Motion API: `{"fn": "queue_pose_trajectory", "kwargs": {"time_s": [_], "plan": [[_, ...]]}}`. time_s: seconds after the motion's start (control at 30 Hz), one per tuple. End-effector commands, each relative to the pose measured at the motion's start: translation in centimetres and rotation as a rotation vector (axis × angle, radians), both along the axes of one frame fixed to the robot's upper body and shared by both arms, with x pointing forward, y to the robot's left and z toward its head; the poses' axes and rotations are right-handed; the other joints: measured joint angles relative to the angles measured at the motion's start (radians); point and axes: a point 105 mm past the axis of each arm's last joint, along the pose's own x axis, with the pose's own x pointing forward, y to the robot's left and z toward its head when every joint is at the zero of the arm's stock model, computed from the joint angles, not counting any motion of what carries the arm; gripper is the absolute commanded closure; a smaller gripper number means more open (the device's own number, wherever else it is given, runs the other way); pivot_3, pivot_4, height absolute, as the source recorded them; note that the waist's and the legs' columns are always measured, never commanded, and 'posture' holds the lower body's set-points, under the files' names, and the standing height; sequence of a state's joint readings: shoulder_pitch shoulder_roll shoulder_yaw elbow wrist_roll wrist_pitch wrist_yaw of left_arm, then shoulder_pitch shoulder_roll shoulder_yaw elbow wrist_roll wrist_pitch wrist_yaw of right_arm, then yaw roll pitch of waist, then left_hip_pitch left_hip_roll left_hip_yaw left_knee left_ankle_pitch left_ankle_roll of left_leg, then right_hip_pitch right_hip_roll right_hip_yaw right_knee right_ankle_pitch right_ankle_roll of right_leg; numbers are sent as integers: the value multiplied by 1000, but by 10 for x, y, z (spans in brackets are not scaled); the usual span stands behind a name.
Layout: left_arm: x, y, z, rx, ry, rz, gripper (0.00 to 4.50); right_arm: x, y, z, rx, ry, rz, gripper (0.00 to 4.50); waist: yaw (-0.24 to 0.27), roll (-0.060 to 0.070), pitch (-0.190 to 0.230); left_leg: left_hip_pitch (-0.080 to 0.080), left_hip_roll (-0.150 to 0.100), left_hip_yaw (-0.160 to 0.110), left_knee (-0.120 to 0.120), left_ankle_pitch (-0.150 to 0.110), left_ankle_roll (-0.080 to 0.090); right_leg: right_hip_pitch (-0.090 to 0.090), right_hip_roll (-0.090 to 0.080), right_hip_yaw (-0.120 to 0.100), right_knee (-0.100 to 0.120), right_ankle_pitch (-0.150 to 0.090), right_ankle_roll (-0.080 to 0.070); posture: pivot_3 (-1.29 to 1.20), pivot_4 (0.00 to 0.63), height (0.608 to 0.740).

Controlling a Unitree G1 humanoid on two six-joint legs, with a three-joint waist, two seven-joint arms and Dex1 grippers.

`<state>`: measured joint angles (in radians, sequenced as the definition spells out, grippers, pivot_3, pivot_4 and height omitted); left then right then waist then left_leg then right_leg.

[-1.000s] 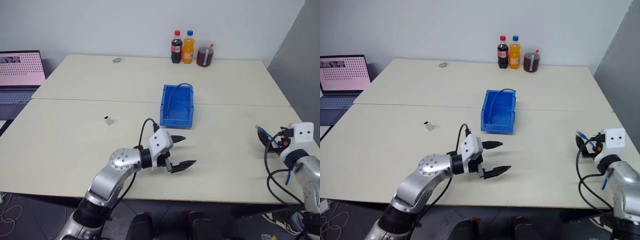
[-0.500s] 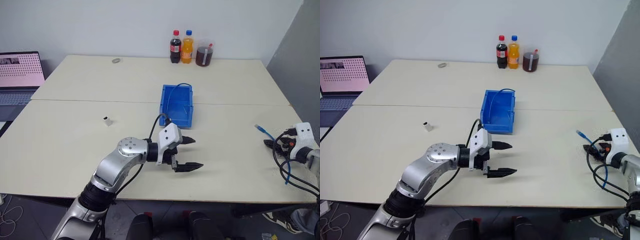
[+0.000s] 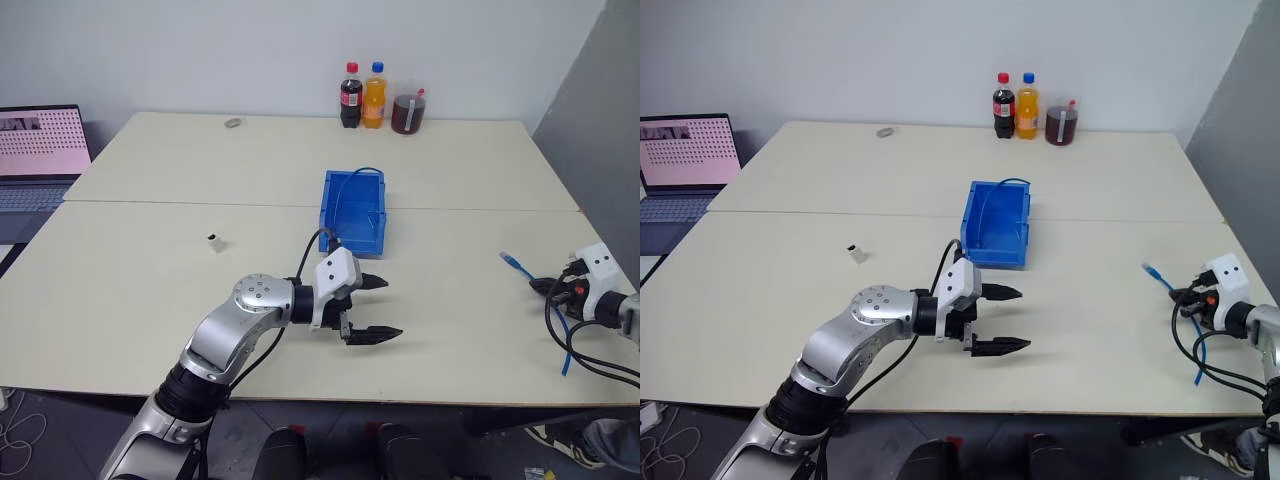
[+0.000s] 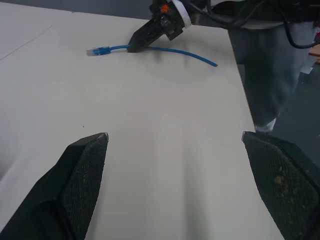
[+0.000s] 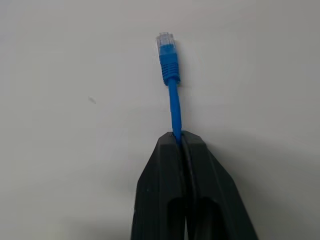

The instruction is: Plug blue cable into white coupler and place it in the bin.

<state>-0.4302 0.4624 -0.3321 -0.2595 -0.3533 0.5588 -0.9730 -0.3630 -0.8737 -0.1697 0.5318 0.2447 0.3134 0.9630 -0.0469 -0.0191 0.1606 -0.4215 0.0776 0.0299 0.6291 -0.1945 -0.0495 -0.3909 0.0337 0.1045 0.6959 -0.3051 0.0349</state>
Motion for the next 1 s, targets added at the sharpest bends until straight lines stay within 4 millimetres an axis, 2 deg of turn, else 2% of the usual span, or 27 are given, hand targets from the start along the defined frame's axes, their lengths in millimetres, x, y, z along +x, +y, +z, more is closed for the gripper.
{"fn": "queue_pose_trajectory", "kwargs": {"time_s": [0.03,0.1,0.3,0.37,0.5,0.6,0.77,0.9,1.0], "plan": [[9,23,4,-16,-19,109,0,-4,35,33,-135,-75,268,4487,-5,1,1,1,0,0,0,0,0,1,0,0,0,0,0,0,150,740],[7,39,-1,-5,1,162,0,-11,61,40,-169,-92,397,4487,-12,1,1,3,0,-1,-1,0,0,2,0,0,0,-1,0,0,150,740],[-43,94,-33,92,173,164,0,-24,160,48,-209,-193,742,4487,-31,-2,3,4,2,-2,-2,0,0,2,-1,-3,1,-3,-2,0,150,740],[-43,114,-40,106,181,248,0,-20,193,44,-222,-234,830,4487,-36,-3,4,4,2,-2,-2,0,0,3,-1,-3,1,-4,-3,0,150,740],[-20,142,-34,71,115,436,0,-7,244,35,-232,-283,936,4487,-25,-6,8,5,2,-3,-2,0,0,1,-2,-5,2,-6,-7,0,150,740],[-8,155,-27,45,85,505,0,3,269,23,-278,-284,994,4487,-12,-9,9,4,1,-2,-1,0,0,2,-3,-5,1,-6,-8,0,150,740],[1,171,-28,73,61,536,0,14,288,10,-317,-267,1046,4487,-4,-12,10,2,2,0,-2,0,-1,1,-3,-5,1,-4,-5,0,150,740],[7,176,-31,86,57,536,0,17,293,4,-320,-262,1047,3639,-3,-12,11,2,2,-1,-3,-1,-2,0,-3,-6,2,-4,-12,0,150,740],[12,176,-33,99,46,522,0,18,294,7,-307,-271,1041,2799,-5,-12,11,2,3,-1,-4,-1,-2,0,-2,-7,2,-5,-13,0,150,740]]}}
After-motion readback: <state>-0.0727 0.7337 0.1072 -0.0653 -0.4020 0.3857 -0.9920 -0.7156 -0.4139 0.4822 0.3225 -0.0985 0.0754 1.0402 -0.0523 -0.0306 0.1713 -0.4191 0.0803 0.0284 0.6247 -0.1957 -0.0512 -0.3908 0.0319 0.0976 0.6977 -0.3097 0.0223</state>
